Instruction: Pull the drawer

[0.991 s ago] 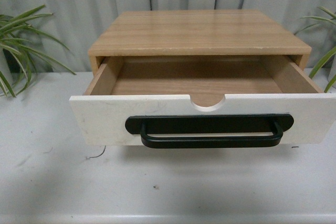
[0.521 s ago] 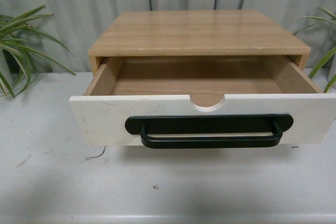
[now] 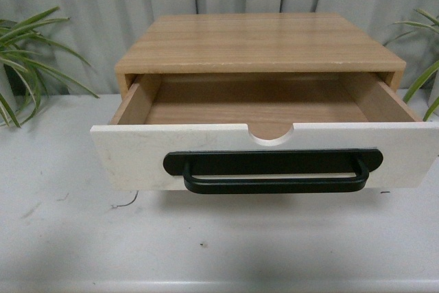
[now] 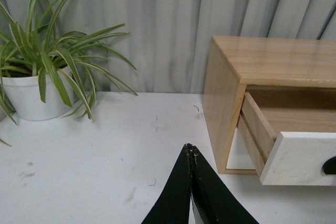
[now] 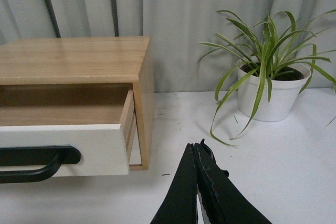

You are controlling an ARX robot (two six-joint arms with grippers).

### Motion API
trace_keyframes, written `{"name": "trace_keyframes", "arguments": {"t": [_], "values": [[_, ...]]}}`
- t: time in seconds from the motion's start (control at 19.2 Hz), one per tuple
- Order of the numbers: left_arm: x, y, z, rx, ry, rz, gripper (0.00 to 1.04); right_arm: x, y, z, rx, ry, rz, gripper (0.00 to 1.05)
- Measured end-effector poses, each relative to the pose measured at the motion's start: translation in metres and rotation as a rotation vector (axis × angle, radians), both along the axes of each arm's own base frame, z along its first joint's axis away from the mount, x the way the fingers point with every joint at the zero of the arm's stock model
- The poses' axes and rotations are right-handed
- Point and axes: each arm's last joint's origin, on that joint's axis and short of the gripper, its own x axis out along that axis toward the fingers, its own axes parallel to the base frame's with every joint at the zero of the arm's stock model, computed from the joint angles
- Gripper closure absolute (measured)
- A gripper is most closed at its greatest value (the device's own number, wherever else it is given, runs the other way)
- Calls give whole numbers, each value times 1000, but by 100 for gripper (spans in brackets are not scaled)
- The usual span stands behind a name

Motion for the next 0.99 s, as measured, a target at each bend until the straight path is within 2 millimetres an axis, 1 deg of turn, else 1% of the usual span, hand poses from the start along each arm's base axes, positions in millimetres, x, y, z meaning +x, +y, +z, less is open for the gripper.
{"name": "trace_keyframes", "arguments": {"t": [0.26, 0.36, 0.42, 0.47, 0.52, 0.57, 0.68, 0.99], "values": [[-5, 0, 0, 0, 0, 0, 103, -4, 0, -1, 0, 3, 0, 103], [-6, 0, -1, 0, 0, 0, 103, -11, 0, -7, 0, 58, -3, 103], [-7, 0, 0, 0, -2, 1, 103, -15, 0, -3, 0, 8, -3, 103], [-8, 0, -2, 0, 14, 1, 103, -15, 0, -1, 0, -13, -3, 103], [-15, 0, -7, 0, 56, -3, 103, -15, 0, -4, 0, 18, -5, 103], [-17, 0, -1, 1, -10, -3, 103, -15, -1, -4, 0, 12, -6, 103], [-17, 0, -5, 0, 19, 2, 103, -15, 0, -3, 0, 8, -6, 103], [-17, 0, -4, 1, 12, 2, 103, -15, -1, -3, 0, 9, -6, 103]]}}
